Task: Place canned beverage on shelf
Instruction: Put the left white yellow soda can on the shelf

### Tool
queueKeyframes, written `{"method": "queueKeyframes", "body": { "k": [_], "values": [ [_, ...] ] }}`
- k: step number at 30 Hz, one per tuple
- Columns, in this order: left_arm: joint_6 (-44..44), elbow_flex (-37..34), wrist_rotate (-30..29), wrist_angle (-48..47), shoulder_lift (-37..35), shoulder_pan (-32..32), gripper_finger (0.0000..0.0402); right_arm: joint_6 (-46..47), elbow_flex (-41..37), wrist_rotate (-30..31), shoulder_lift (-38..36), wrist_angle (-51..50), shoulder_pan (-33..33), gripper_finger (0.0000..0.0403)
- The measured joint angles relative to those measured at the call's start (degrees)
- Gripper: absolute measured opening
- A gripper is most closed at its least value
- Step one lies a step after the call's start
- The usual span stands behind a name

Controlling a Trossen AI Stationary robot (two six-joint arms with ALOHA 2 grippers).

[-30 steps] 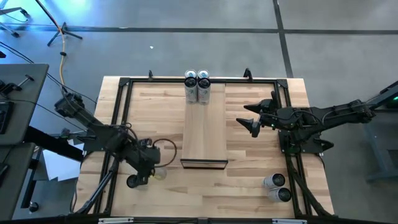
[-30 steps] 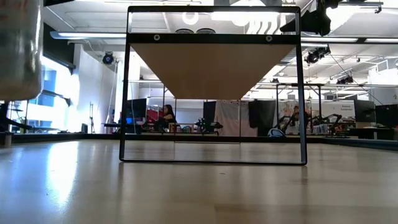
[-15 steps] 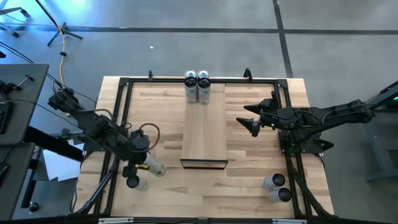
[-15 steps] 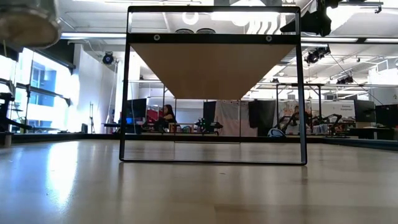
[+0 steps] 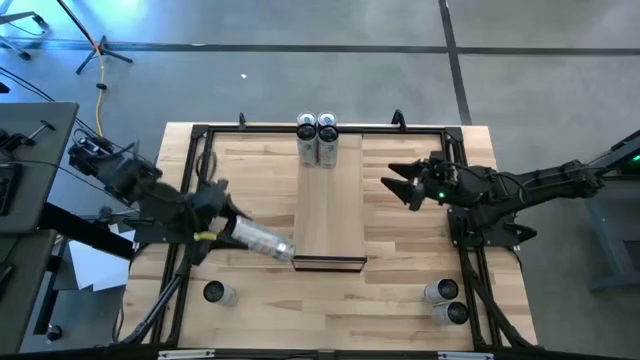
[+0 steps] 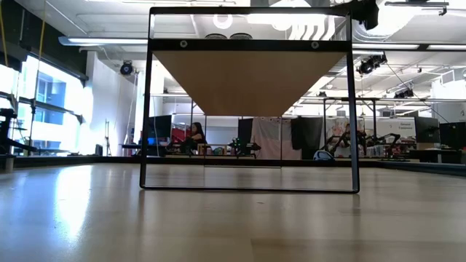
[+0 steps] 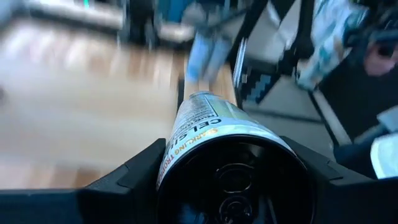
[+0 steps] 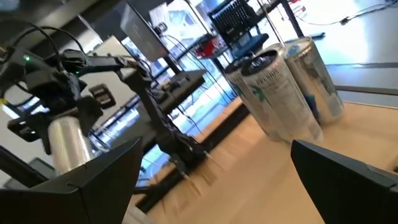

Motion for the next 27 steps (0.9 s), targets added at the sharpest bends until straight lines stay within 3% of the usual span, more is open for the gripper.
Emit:
{"method": "queueKeyframes", "body": {
  "k": [9,17,27],
  "values": [
    [20.59,19.48,-1.66,-0.28,9.34,10.99,0.023,-0.7,0.0,0.0,0.0,2.65,-0.01,0.0397],
    [29.74,37.37,-1.55,-12.98,22.78,22.67,0.023,-1.69,0.0,-0.01,0.02,2.27,0.0,0.0397],
    [30.04,43.11,8.4,-21.57,33.85,27.4,0.023,-1.17,-0.02,-0.02,2.23,0.49,0.0,0.0397]
  ]
}}
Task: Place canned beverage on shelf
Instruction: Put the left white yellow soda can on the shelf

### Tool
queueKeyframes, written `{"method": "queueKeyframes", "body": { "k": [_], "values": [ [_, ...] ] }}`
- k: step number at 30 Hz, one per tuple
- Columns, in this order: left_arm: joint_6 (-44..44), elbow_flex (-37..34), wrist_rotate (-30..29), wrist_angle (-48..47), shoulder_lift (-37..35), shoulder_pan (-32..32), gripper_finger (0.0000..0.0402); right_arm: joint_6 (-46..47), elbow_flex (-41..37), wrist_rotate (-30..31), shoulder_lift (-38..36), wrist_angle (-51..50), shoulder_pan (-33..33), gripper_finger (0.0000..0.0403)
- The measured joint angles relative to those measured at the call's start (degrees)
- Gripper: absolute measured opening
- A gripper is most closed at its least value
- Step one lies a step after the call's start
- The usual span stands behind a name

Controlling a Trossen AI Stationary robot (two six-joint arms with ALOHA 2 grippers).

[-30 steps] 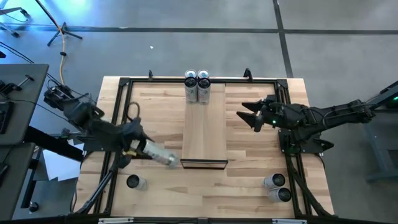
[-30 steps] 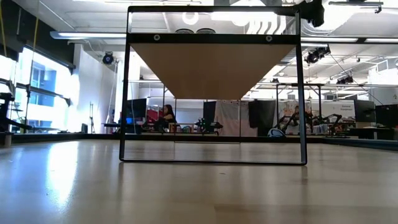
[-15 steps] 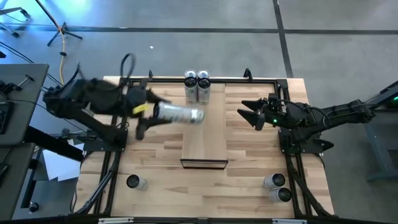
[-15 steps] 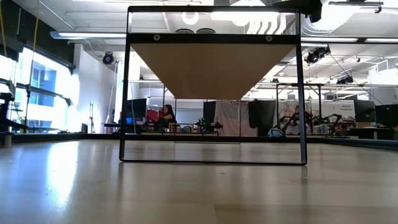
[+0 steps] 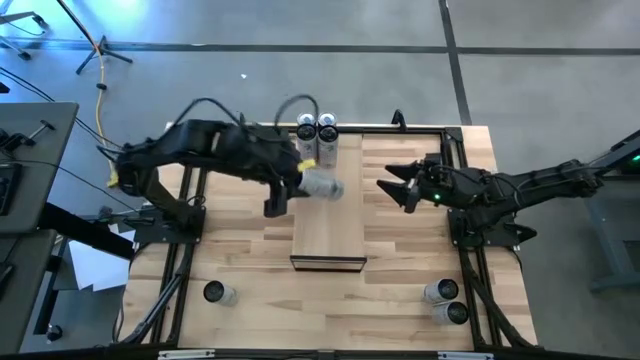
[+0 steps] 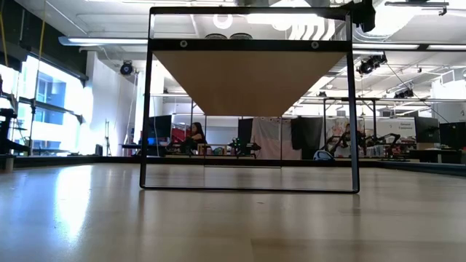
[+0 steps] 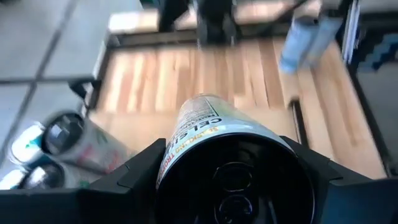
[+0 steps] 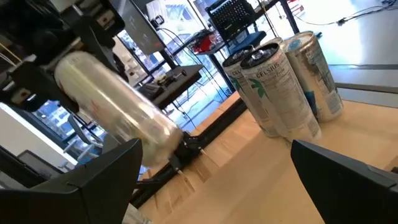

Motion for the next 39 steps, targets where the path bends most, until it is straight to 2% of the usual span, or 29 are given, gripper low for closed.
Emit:
{"method": "queueKeyframes", "body": {
  "k": [8,14,24,39],
  "values": [
    [-0.9,0.0,-0.56,-5.03,3.42,0.41,0.023,4.82,0.0,-0.03,4.11,0.43,0.0,0.0397],
    [-4.06,-0.11,1.86,-7.3,5.36,2.05,0.023,8.76,0.0,-0.16,7.48,0.46,-0.01,0.0397],
    [-10.16,-0.28,4.12,-11.66,9.38,4.51,0.023,8.92,0.0,-0.28,11.33,6.2,0.01,0.0397],
    [-10.44,-0.31,6.09,-12.27,12.35,4.61,0.0233,8.88,0.0,-0.5,11.38,7.76,-0.01,0.0397]
  ]
}}
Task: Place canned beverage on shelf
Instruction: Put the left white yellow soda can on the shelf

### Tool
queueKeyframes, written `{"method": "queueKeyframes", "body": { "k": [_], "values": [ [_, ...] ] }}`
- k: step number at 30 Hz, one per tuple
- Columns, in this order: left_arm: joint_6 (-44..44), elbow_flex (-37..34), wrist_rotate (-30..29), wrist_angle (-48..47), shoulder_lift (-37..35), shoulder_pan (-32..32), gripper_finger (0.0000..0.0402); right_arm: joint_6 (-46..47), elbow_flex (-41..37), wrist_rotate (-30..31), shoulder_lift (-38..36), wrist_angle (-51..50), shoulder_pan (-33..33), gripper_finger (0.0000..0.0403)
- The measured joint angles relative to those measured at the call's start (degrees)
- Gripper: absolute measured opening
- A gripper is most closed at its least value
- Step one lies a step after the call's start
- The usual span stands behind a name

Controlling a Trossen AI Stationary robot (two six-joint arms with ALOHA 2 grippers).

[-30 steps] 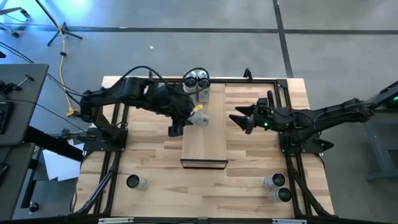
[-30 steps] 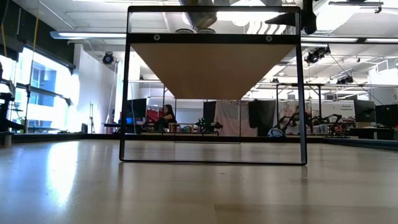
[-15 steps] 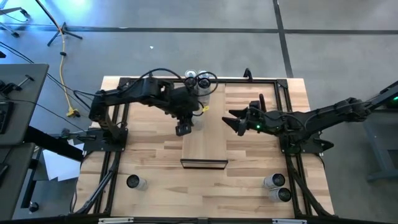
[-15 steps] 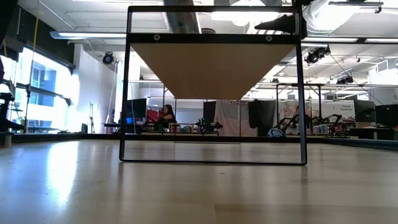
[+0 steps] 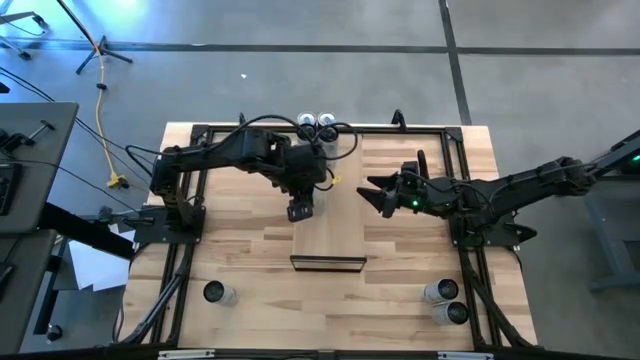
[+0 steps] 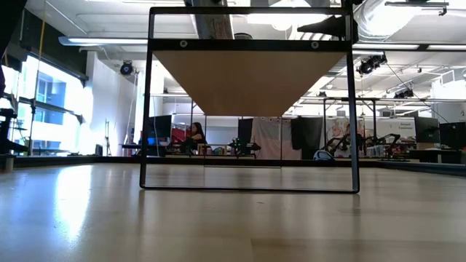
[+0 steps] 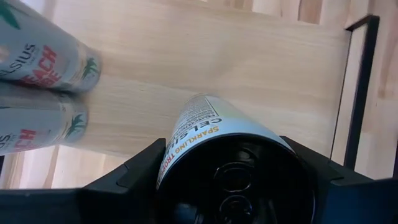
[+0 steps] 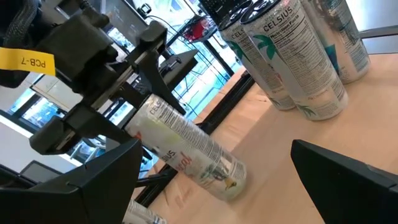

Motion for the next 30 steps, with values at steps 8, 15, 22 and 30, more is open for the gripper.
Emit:
{"method": "queueKeyframes", "body": {
  "k": [8,15,22,30],
  "values": [
    [1.54,0.0,0.19,-0.02,0.02,0.0,0.0234,-0.4,0.0,0.02,0.0,0.0,0.02,0.0397],
    [1.56,0.0,0.11,0.44,0.02,-0.01,0.0235,-0.42,0.0,0.02,0.0,-0.04,0.0,0.0397],
    [2.44,0.0,0.01,0.69,0.02,-0.02,0.0235,-0.44,0.0,0.04,0.0,-0.05,0.0,0.0397],
    [4.09,0.0,0.19,0.55,0.02,-0.02,0.0235,-0.44,0.0,0.05,0.0,-0.06,0.01,0.0397]
  ]
}}
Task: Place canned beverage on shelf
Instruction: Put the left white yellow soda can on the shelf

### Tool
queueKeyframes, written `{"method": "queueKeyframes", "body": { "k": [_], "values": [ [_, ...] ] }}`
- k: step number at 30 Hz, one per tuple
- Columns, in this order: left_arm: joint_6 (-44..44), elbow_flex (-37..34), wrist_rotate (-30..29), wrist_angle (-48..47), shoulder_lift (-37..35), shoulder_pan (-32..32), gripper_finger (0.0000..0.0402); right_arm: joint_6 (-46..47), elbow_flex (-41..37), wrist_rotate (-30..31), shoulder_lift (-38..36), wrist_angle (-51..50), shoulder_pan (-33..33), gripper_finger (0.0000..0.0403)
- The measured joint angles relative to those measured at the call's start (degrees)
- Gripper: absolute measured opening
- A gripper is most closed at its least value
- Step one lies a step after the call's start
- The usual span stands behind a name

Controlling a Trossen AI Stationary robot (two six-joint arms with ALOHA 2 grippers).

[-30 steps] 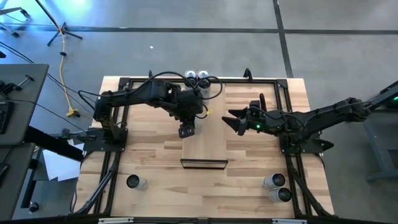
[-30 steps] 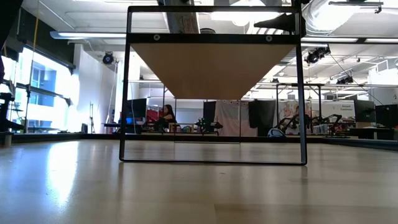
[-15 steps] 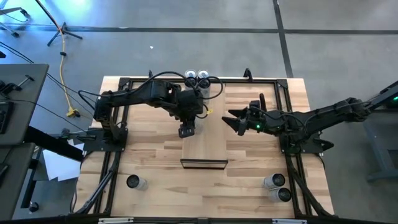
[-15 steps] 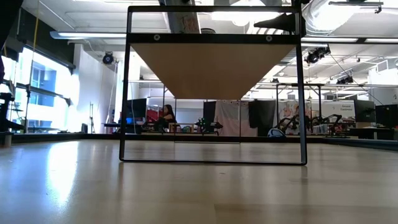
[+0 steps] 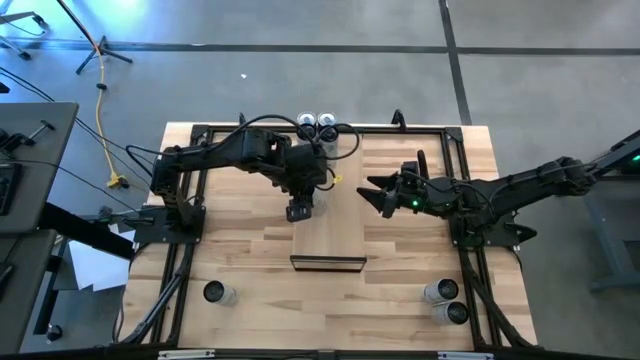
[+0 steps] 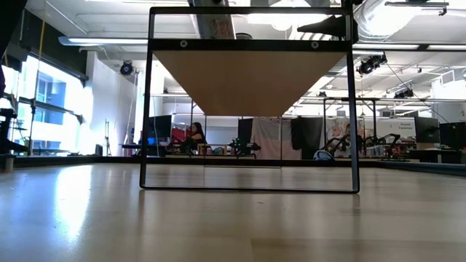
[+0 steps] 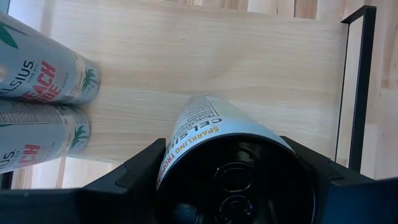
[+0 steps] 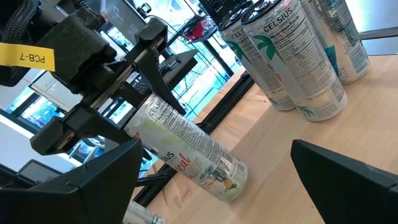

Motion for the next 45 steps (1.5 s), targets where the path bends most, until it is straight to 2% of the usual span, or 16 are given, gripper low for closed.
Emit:
{"method": "queueKeyframes", "body": {
  "k": [12,17,23,28,35,40,45],
  "values": [
    [1.39,0.0,-1.16,-0.04,0.0,0.0,0.0235,0.0,0.0,0.01,0.0,0.0,-0.01,0.0397],
    [12.28,0.0,-2.05,-0.27,0.0,-0.07,0.0235,0.0,0.0,0.01,0.0,0.0,-0.01,0.0397],
    [29.27,0.0,-9.37,-0.11,0.0,-1.41,0.0235,0.0,0.0,0.04,-0.02,0.0,-0.01,0.0397],
    [32.0,0.0,-13.05,-0.08,0.0,-1.65,0.0235,0.0,0.0,0.04,-0.02,0.0,-0.01,0.0397],
    [32.1,0.0,-12.57,-1.84,0.0,-0.76,0.0235,0.0,0.0,0.04,-0.02,0.0,0.0,0.0397],
    [32.56,0.0,-5.9,-3.21,0.1,0.15,0.0235,0.0,0.0,0.04,-0.02,0.0,-0.01,0.0397],
    [35.14,1.42,-4.18,-5.48,0.42,2.55,0.0235,0.0,0.0,0.32,-0.02,-0.02,-0.01,0.0397]
  ]
}}
